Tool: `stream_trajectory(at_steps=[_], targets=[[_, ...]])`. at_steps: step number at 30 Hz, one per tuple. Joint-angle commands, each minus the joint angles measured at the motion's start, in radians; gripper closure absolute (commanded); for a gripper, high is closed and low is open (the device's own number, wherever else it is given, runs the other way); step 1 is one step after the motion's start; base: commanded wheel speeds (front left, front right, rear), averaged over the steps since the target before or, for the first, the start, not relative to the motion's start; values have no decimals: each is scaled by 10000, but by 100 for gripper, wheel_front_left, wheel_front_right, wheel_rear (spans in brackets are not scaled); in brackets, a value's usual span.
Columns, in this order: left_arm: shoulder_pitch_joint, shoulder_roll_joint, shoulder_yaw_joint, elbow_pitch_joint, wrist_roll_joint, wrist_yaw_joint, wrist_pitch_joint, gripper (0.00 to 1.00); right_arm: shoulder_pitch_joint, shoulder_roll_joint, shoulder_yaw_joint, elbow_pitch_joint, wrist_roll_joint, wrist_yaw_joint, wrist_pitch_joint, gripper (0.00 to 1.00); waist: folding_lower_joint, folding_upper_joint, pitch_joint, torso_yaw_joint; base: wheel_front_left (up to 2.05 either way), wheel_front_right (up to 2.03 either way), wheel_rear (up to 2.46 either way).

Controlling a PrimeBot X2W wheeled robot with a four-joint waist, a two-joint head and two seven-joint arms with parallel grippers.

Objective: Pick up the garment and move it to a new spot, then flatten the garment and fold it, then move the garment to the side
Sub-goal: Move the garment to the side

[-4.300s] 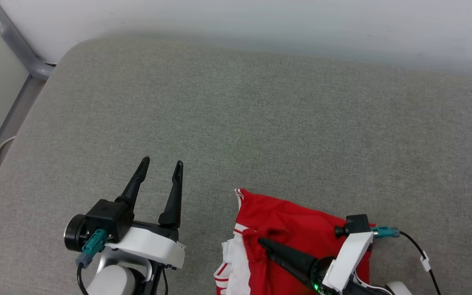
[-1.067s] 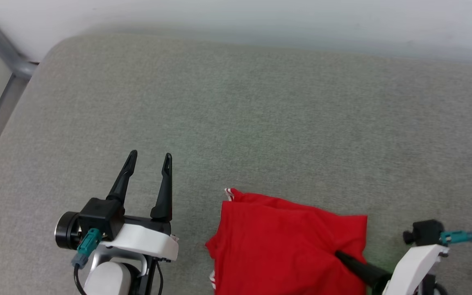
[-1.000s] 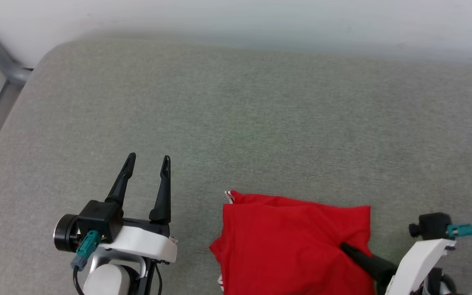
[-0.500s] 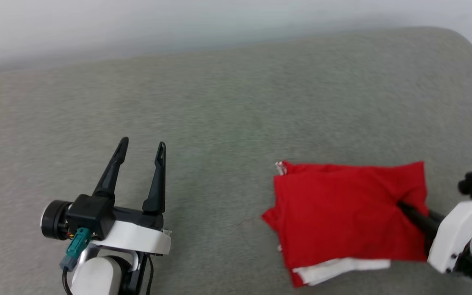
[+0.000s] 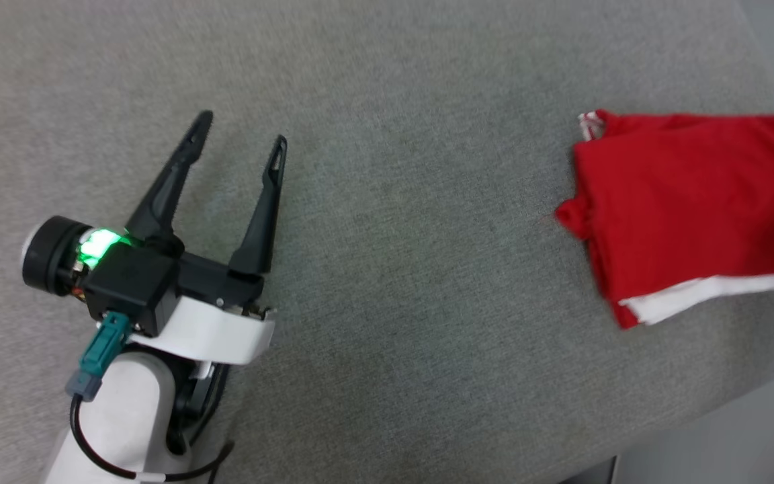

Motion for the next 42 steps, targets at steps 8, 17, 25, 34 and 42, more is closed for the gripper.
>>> stream_trajectory(at_steps=[8,17,25,34,42], targets=[[-1001,163,-332,-637,141,-268,424,0,-1664,-744,-908,1724,-1034,-13,-834,100,-2,0,1767,99,0,0,0],[-1473,292,-432,-794,216,-316,465,0,-2683,-666,-1623,3538,-2203,-12,-1772,96,-2,0,2231,524,0,0,0],[-1205,201,-462,-469,51,-195,194,0,-2985,-552,-2341,4713,-3263,-12,-3067,0,-2,0,1758,880,0,0,0],[-64,-164,-400,451,-369,225,-446,0,-2378,-506,-2310,4408,-3804,-13,-5134,0,-2,0,-38,1332,0,0,0],[1128,-653,-218,1491,-921,596,-922,0,-586,275,-2026,2962,-3607,-10,-6071,0,-2,0,-1817,2054,0,0,0]])
